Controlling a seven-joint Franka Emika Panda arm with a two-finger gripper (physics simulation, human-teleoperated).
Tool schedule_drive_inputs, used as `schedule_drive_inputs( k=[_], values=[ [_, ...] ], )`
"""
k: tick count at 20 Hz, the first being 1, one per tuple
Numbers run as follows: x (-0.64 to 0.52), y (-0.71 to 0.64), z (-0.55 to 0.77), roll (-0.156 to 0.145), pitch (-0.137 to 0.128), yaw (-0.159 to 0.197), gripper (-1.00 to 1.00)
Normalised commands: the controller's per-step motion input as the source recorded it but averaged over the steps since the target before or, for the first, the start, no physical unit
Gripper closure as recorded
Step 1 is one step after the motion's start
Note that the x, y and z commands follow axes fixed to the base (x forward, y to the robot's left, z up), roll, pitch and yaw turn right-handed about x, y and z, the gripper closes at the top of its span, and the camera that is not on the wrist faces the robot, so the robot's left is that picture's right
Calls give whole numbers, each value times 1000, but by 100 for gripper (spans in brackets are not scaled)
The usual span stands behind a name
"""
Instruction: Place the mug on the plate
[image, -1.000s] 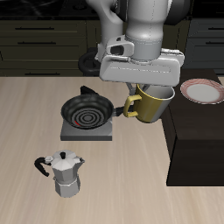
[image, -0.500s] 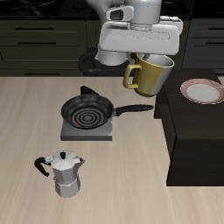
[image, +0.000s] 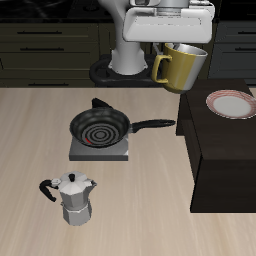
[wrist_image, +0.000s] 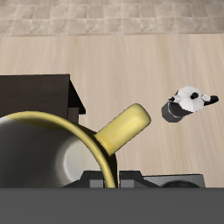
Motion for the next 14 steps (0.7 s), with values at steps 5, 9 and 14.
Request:
schedule_drive_inputs(
  k=[5, 9, 14],
  values=[
    [-306, 312, 120, 52, -19, 6, 100],
    [-216, 403, 81, 68, -30, 15, 100],
    [47, 281, -79, 35, 1, 14, 100]
  ],
)
